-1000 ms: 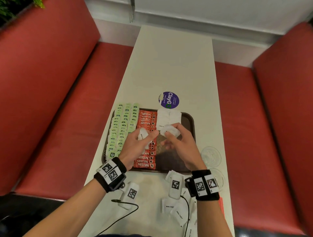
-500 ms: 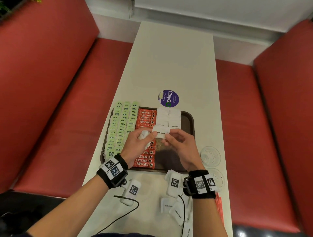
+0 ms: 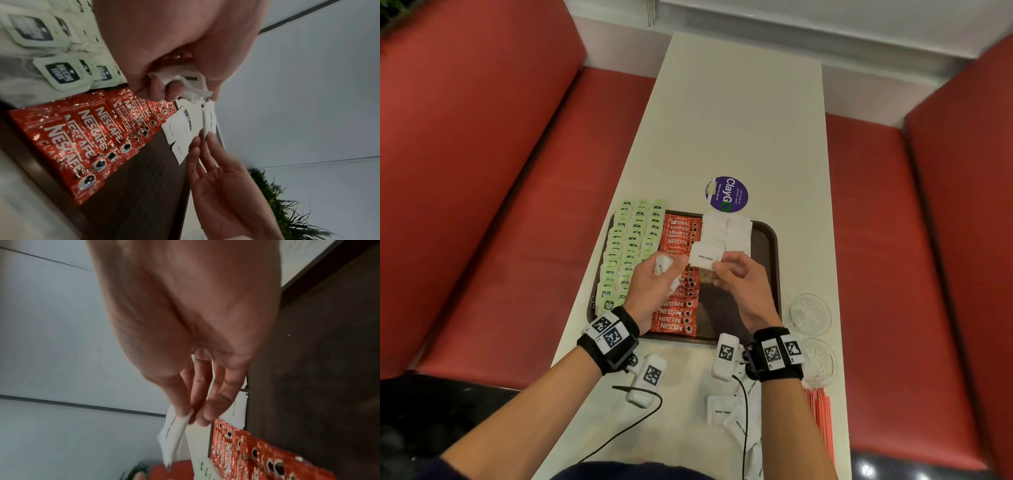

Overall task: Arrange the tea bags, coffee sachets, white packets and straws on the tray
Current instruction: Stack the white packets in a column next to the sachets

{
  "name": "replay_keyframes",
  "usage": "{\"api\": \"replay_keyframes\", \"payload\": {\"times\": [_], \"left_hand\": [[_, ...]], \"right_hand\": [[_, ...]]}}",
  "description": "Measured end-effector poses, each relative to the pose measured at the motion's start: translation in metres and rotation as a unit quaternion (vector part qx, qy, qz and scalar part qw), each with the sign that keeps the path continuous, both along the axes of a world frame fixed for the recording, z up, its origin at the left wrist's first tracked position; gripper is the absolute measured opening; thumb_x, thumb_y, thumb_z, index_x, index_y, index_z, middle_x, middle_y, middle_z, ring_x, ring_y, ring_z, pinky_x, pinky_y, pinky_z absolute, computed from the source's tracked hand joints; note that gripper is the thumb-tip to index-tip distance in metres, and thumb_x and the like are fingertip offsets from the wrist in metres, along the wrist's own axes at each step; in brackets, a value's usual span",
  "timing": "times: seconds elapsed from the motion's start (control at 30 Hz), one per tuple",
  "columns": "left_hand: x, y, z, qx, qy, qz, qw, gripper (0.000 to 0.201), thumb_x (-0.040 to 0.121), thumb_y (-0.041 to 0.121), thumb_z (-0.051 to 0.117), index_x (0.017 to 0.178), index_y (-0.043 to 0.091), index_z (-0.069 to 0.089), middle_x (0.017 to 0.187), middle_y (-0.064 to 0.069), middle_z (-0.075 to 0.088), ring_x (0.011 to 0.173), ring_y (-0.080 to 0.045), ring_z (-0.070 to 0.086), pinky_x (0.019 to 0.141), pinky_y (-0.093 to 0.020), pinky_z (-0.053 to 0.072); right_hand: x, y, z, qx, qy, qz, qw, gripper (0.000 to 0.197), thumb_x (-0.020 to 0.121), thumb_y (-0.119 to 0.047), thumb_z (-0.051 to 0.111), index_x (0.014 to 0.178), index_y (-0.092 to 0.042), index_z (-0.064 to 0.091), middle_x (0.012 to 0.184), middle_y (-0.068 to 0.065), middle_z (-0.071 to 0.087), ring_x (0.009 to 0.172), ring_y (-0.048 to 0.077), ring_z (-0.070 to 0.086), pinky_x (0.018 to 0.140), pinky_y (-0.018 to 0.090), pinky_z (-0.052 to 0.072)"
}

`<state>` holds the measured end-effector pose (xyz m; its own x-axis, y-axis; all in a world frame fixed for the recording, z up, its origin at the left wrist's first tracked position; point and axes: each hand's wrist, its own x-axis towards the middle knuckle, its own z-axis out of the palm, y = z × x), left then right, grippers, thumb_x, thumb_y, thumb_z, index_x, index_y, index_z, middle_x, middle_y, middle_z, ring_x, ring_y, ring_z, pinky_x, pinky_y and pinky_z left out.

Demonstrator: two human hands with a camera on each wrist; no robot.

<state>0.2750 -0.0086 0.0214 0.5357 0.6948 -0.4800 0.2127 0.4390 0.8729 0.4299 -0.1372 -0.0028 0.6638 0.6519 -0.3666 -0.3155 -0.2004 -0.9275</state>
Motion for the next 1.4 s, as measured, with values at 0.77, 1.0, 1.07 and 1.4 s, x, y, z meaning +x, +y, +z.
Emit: {"api": "replay_keyframes", "payload": {"times": [0.77,1.0,1.07,1.4], "left_hand": [[-0.026,0.004,0.013,-0.189,-0.077,0.001,0.979,0.046,0.096,-0.002,0.040,0.137,0.008,0.058,0.122,-0.011,0.069,0.099,-0.024,0.064,0.079,-0.035,0.051],[-0.031,0.003,0.006,-0.135,-0.067,-0.028,0.988,0.053,0.103,-0.009,0.050,0.149,0.018,0.054,0.140,-0.008,0.069,0.130,-0.028,0.065,0.099,-0.041,0.061],[-0.030,0.003,0.007,-0.121,-0.066,-0.028,0.990,0.054,0.104,-0.009,0.053,0.150,0.019,0.052,0.142,-0.007,0.068,0.132,-0.027,0.065,0.105,-0.046,0.060],[-0.022,-0.012,0.019,-0.043,-0.079,-0.040,0.995,0.050,0.097,0.006,0.077,0.140,0.017,0.055,0.127,-0.004,0.077,0.117,-0.024,0.075,0.087,-0.036,0.064]], "right_hand": [[0.013,0.041,-0.059,-0.259,-0.289,-0.069,0.919,0.018,0.101,-0.023,0.075,0.108,-0.020,0.059,0.097,0.001,0.074,0.091,0.018,0.067,0.081,0.032,0.053],[0.010,0.043,-0.049,-0.301,-0.370,-0.035,0.878,0.019,0.101,-0.027,0.073,0.101,-0.023,0.055,0.095,-0.003,0.065,0.093,0.023,0.065,0.075,0.042,0.059],[0.007,0.042,-0.037,-0.260,-0.354,-0.037,0.898,0.016,0.103,-0.031,0.071,0.102,-0.021,0.058,0.095,-0.004,0.067,0.091,0.020,0.066,0.078,0.039,0.058],[-0.047,0.004,0.030,-0.084,-0.083,0.073,0.990,0.040,0.087,-0.057,0.086,0.111,-0.029,0.070,0.104,-0.003,0.079,0.095,0.018,0.079,0.089,0.048,0.067]]}}
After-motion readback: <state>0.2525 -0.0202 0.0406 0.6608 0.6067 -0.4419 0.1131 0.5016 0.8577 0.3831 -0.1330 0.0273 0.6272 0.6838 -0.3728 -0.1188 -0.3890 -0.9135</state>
